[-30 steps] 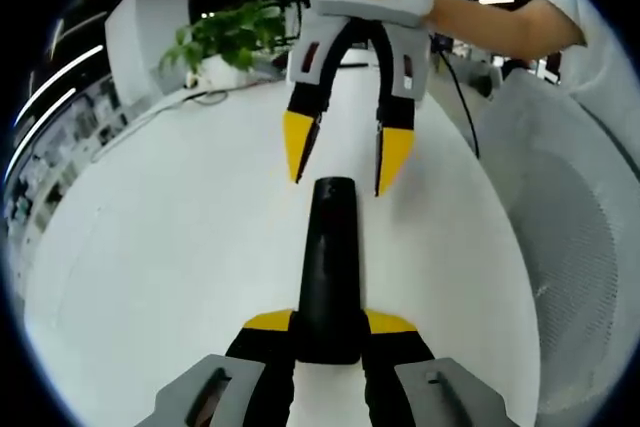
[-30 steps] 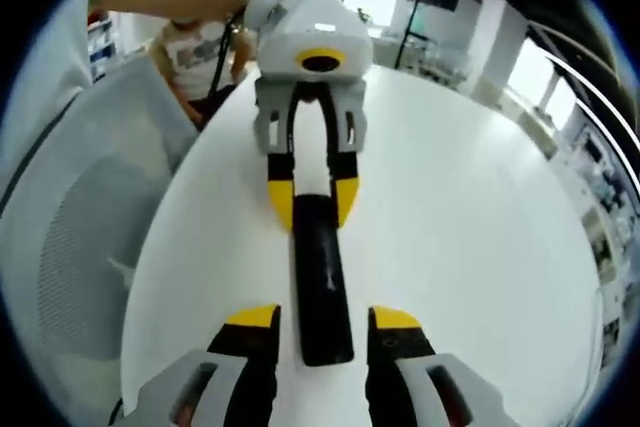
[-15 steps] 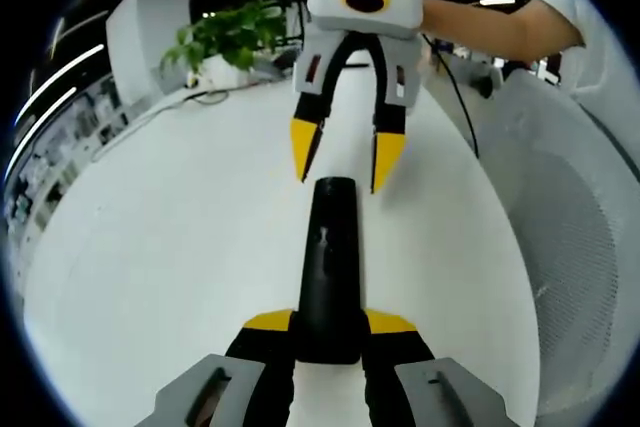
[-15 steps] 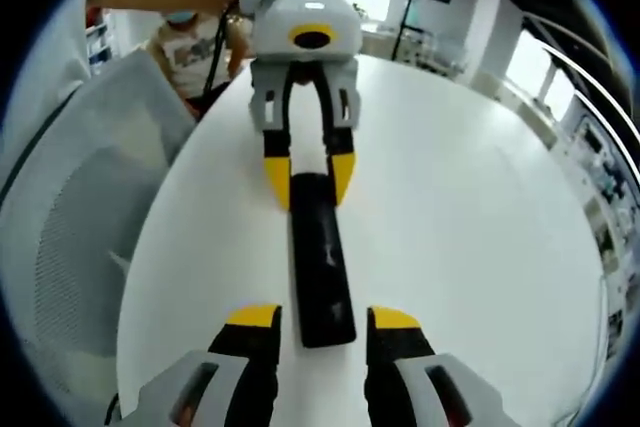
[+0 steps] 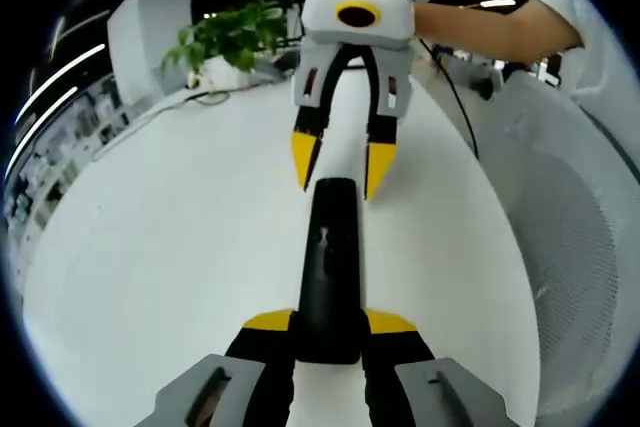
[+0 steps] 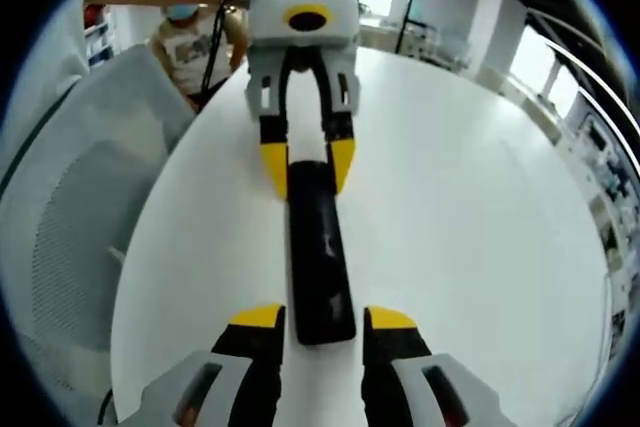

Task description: Press the specified remote control buttons in sequence, fully releasing each button before pressing the next.

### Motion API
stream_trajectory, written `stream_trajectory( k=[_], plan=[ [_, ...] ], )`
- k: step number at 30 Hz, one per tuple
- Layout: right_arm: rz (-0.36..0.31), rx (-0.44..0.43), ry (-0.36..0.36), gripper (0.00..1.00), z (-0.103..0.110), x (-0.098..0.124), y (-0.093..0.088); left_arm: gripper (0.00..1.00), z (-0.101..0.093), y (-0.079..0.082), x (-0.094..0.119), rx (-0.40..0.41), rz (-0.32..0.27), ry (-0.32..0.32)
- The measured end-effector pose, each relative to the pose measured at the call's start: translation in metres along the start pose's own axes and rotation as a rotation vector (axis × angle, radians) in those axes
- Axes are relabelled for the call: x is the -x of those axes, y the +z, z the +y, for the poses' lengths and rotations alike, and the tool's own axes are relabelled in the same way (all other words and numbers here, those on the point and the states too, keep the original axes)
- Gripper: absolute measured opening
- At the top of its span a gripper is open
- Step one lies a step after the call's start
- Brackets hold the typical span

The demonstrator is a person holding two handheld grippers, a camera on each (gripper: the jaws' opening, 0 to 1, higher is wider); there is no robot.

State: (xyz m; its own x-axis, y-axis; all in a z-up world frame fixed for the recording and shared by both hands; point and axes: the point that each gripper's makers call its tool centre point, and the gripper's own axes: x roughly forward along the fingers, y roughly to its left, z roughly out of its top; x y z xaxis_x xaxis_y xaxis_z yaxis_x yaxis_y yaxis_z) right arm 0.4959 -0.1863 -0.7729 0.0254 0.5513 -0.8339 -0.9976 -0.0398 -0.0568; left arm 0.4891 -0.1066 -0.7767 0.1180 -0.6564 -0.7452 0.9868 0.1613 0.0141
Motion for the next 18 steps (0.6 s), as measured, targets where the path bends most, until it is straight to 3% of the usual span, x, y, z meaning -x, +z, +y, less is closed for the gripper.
stream_trajectory(
  k=[18],
  plan=[
    [0.024, 0.02, 0.008, 0.24, 0.002, -0.0047, -0.0044, 0.24, -0.0005, -0.0001, 0.0, 0.0, -0.001, -0.001]
  ],
)
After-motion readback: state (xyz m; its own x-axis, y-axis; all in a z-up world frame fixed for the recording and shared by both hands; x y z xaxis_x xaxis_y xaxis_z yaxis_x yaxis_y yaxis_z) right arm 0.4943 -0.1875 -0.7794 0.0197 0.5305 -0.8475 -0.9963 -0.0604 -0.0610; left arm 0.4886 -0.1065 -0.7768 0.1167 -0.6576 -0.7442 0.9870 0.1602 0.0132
